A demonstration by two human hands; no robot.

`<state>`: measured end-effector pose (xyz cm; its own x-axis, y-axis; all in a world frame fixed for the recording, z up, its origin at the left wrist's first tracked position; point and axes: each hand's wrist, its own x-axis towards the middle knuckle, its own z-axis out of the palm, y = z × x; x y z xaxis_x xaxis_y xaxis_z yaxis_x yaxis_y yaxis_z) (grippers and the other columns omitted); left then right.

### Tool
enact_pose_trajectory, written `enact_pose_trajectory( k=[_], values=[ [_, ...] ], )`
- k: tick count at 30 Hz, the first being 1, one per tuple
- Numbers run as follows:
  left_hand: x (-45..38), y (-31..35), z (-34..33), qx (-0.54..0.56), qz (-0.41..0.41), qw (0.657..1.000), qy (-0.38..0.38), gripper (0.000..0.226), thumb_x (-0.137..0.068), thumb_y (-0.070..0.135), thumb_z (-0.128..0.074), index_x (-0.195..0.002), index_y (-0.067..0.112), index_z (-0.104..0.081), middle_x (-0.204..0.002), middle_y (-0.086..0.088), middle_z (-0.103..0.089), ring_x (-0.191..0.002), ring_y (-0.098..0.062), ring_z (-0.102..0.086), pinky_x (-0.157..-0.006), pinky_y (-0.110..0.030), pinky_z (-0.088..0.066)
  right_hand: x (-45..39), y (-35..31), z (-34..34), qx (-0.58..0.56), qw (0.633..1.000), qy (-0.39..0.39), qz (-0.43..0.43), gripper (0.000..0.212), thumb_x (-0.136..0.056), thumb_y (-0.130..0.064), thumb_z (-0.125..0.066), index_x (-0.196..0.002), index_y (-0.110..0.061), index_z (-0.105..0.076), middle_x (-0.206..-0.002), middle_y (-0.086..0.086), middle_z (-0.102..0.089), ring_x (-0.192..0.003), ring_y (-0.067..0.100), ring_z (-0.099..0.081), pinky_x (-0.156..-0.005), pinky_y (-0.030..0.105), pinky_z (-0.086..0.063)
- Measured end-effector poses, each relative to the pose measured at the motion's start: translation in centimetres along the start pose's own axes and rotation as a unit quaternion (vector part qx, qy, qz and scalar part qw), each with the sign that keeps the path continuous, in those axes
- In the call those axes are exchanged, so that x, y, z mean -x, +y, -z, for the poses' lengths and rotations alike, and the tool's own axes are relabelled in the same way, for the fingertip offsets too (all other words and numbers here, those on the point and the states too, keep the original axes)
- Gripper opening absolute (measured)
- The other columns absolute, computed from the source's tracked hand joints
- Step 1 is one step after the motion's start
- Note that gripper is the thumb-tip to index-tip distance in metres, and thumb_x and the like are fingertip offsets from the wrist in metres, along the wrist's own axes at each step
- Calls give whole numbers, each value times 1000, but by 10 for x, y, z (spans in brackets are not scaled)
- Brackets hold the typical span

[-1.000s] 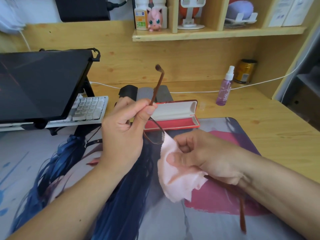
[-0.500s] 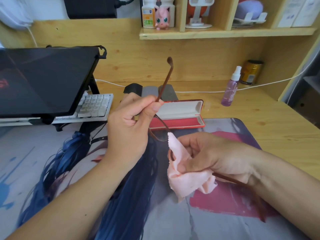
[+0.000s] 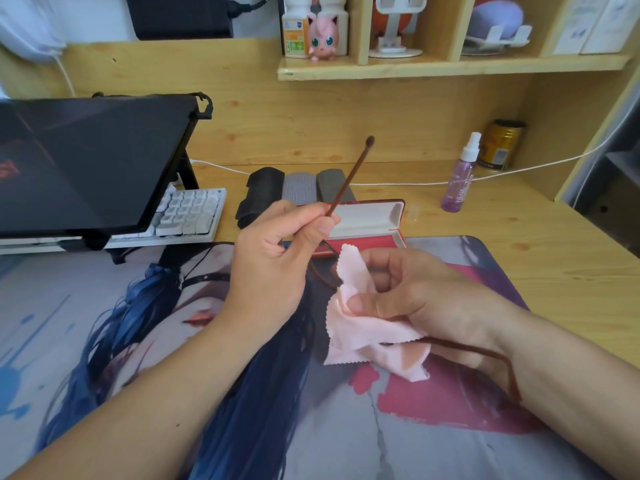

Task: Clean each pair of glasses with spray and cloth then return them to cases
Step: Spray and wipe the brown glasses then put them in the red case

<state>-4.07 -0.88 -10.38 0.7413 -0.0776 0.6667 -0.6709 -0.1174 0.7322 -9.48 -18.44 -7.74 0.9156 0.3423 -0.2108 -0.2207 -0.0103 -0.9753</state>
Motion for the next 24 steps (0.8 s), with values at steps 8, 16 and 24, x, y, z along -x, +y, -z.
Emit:
enact_pose_trajectory(
  k=[8, 16, 24],
  values=[
    [1, 1, -4, -74, -23, 997, -6, 14, -95, 19, -68, -105, 23, -76, -77, -1, -61, -83, -20, -58, -76, -25, -47, 0, 1, 3, 189, 980, -55, -10, 12, -95, 3, -54, -87, -6, -55, -67, 3, -54, -47, 12, -51, -44, 23, -40],
    [-5, 0, 6, -28, 12, 999, -8, 11, -92, 38, -63, -98, 42, -71, -83, 1, -64, -90, -20, -62, -80, -32, -52, 3, -5, 18, 149, 971, -182, -44, 44, -81, 19, -59, -119, -4, -57, -99, 23, -66, -115, 53, -59, -90, 57, -51],
    [-5, -3, 3, -10, 52, 998, -17, 15, -96, 17, -66, -100, 29, -74, -81, 4, -64, -81, -1, -61, -76, -15, -47, 1, -3, 18, 227, 960, -143, -82, 35, -84, 8, -72, -116, 2, -61, -91, 4, -69, -87, 18, -66, -72, 26, -53]
  ],
)
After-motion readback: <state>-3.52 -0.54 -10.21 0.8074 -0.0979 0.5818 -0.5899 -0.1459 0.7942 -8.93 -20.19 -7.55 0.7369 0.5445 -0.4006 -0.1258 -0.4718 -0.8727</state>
